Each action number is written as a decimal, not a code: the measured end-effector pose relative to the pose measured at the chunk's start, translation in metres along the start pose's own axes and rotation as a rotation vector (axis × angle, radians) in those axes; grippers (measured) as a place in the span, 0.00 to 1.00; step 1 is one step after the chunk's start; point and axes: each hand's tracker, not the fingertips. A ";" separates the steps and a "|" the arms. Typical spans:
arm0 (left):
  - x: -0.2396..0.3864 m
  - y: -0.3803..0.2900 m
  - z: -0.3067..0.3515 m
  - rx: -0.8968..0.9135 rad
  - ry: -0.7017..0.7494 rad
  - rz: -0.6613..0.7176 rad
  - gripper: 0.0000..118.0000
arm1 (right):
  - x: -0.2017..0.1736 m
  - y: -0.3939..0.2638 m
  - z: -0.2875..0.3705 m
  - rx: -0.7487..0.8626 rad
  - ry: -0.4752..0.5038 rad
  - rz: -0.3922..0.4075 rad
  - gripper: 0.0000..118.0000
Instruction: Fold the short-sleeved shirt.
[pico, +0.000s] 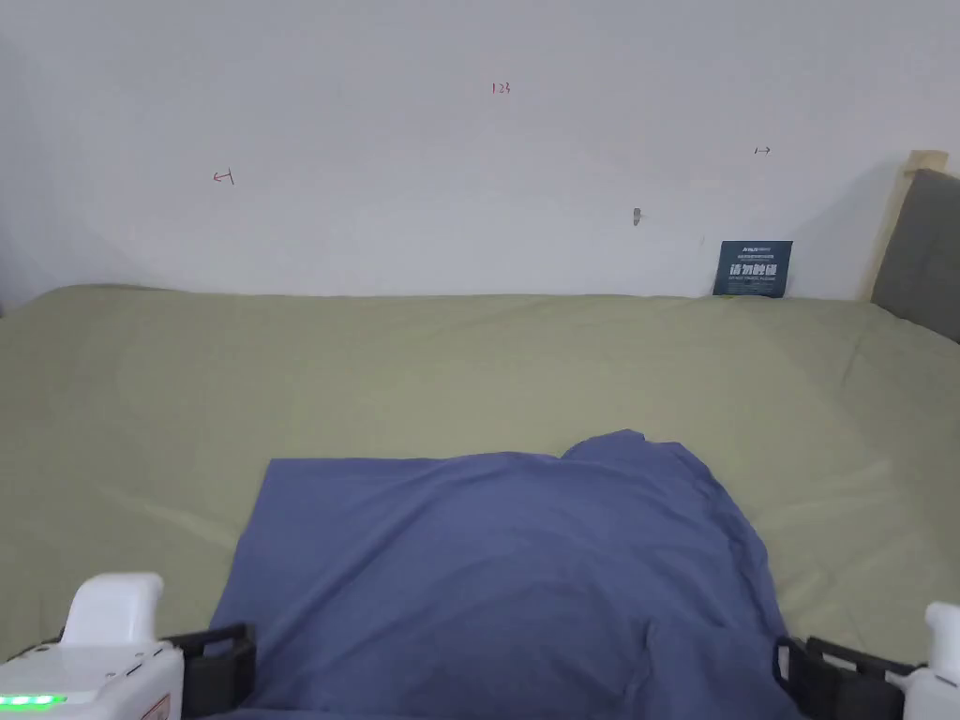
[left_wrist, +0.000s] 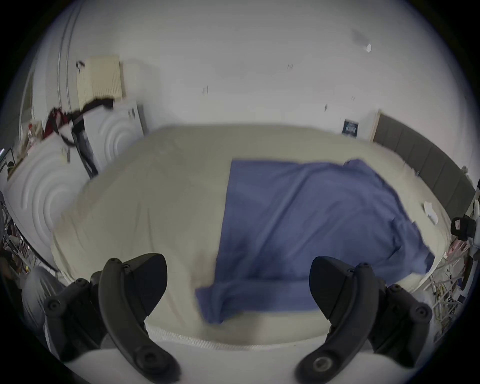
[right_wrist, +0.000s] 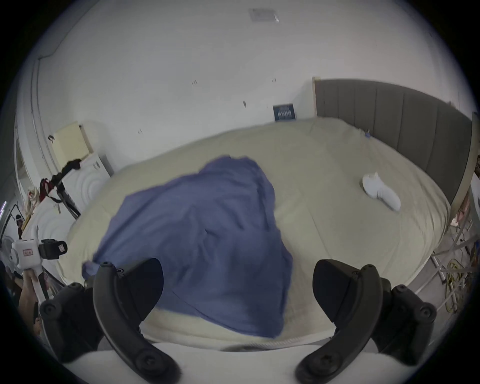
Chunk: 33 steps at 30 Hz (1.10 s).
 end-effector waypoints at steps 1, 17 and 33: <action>0.006 0.007 0.008 0.048 -0.008 0.005 0.95 | -0.011 0.005 0.006 0.045 0.003 0.025 0.98; 0.048 0.002 0.075 0.290 -0.034 0.007 0.00 | -0.116 -0.013 0.051 0.340 -0.022 0.200 0.02; -0.081 -0.044 -0.029 -0.288 -0.100 0.205 0.67 | -0.106 -0.047 0.017 0.171 -0.023 0.208 0.02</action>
